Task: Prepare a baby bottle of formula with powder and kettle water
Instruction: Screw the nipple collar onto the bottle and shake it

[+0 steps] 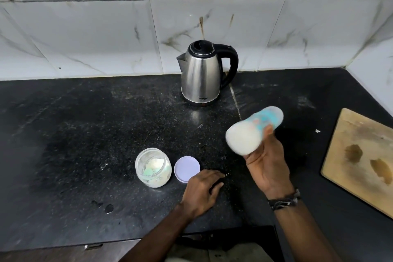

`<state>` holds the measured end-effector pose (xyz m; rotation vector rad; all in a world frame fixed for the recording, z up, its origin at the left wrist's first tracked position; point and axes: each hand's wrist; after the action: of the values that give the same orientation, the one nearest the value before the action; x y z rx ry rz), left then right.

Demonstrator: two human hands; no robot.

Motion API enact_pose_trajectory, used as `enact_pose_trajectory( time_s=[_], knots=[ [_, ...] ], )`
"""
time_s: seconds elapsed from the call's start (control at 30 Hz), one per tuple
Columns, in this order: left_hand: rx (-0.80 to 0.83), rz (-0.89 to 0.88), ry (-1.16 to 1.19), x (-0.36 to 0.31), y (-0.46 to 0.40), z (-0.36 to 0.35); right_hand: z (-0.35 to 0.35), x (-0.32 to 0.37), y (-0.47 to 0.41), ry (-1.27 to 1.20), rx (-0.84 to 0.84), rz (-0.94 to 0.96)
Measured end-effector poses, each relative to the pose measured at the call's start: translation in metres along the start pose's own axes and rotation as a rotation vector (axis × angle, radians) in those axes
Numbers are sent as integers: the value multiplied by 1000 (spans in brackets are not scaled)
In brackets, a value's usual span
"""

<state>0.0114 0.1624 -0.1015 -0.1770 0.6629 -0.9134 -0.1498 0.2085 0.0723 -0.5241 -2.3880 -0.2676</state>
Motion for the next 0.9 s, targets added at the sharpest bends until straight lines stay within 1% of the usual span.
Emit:
enact_pose_trajectory(
  time_s=[0.03, 0.07, 0.13, 0.17, 0.2, 0.27, 0.3, 0.33, 0.37, 0.4, 0.47, 0.53, 0.57, 0.63, 0.67, 0.73, 0.8, 0.83, 0.9],
  knots=[
    [-5, 0, -4, 0, 0, 0, 1, 0, 0, -48, -12, 0],
    [-9, 2, -9, -1, 0, 0, 2, -1, -1, -4, -29, -7],
    [-14, 5, -9, -2, 1, 0, 0, -2, 0, 237, 5, -1],
    [-15, 5, -6, -2, 0, 0, -2, -1, 2, 260, 35, -8],
    [-14, 5, -4, -1, 0, 0, -2, -1, 1, 215, 39, -12],
    [-6, 6, -5, -2, -1, -1, -6, 2, 0, 0, 29, -20],
    [-3, 10, -8, -2, -1, -1, -8, 2, -2, -35, 12, -20],
    [-3, 16, -11, -2, 0, -2, -8, 1, -5, 22, -17, -20],
    [-1, 19, -12, -1, 1, -2, -10, -1, -5, 130, -28, -13],
    [1, 21, -8, -1, 1, -1, -13, -2, -5, 182, -4, -12],
    [8, 18, -5, 0, 1, -1, -15, -2, -6, 133, -19, 26],
    [4, 20, -10, 0, 0, -1, -20, 2, -7, -16, -93, 55],
    [4, 20, -12, -1, 0, -2, -20, 3, -8, -25, -111, 62],
    [4, 28, -13, -2, 2, -2, -19, 1, -11, 131, -92, 44],
    [5, 28, -6, -2, 3, -1, -18, 1, -10, 157, -60, 38],
    [6, 22, -3, -1, 1, 0, -16, 5, -10, 67, -52, 48],
    [1, 24, -9, -1, 0, -1, -17, 7, -10, -88, -73, 42],
    [-1, 27, -9, -1, 0, -1, -18, 8, -10, -78, -90, 19],
    [-2, 29, 0, -2, 2, -1, -16, 4, -11, 85, -76, -2]
  ],
)
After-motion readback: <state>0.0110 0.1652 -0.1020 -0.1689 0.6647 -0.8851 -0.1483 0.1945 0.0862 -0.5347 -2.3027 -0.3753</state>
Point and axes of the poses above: each hand's wrist, its own y-axis away from the middle knuckle, its own z-axis out of the back of the hand, x = y × z, and after that the axes turned 14 degrees about -y, right-handed
